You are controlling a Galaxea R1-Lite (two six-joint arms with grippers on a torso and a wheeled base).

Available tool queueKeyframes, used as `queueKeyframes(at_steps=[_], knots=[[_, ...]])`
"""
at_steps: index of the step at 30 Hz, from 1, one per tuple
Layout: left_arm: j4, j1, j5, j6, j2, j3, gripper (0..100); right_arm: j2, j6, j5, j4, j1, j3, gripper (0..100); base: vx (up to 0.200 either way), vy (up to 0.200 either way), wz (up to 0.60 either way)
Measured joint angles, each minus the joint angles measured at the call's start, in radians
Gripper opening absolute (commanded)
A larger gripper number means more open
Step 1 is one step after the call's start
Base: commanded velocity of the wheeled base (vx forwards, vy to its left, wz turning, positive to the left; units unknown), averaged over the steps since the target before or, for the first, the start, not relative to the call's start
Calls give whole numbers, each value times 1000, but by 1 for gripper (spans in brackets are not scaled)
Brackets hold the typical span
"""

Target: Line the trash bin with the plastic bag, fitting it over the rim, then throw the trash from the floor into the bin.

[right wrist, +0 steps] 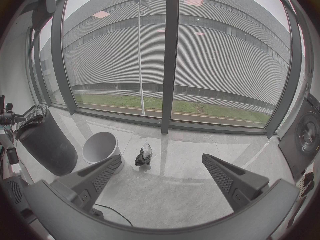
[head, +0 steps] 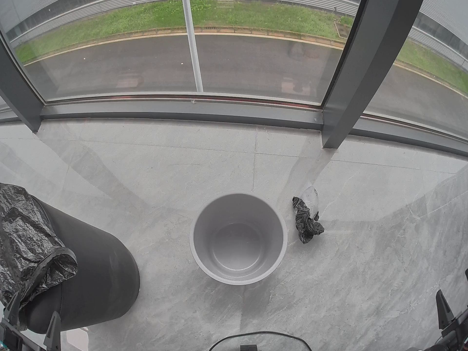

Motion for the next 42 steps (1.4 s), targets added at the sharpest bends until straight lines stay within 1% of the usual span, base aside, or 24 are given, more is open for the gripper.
queueKeyframes(at_steps=[2,5,7,10,13,16,21,24,27,29,32,39,42], knots=[[0,-2,1,-24,1,-4,100,0,14,3,-5,0,-4,100,0,0,0],[-5,-14,2,-51,20,-49,100,12,53,10,-3,5,-58,100,0,0,0],[-8,-21,1,-48,40,-79,100,30,69,20,4,8,-116,100,0,0,0],[-7,-35,-7,-15,94,-127,100,89,82,56,13,16,-239,100,0,0,0],[-6,-48,-18,78,168,-163,100,185,89,94,-1,28,-349,100,0,0,0],[-7,-59,-28,212,251,-188,100,304,93,119,-48,46,-417,100,0,0,0],[-19,-74,-31,496,421,-221,100,518,116,142,-220,99,-459,100,0,0,0],[-43,-78,-8,628,525,-245,100,629,147,152,-308,129,-465,100,0,0,0],[-64,-81,33,720,621,-276,100,720,171,158,-353,150,-469,100,0,0,0],[-80,-82,63,748,680,-297,100,765,181,161,-381,157,-470,100,0,0,0],[-127,-83,107,765,765,-329,100,813,190,164,-412,165,-470,100,0,0,0],[-313,-85,195,793,937,-371,100,864,197,166,-432,172,-457,100,0,0,0],[-335,-85,221,814,982,-373,100,872,199,166,-434,173,-455,100,0,0,0]])
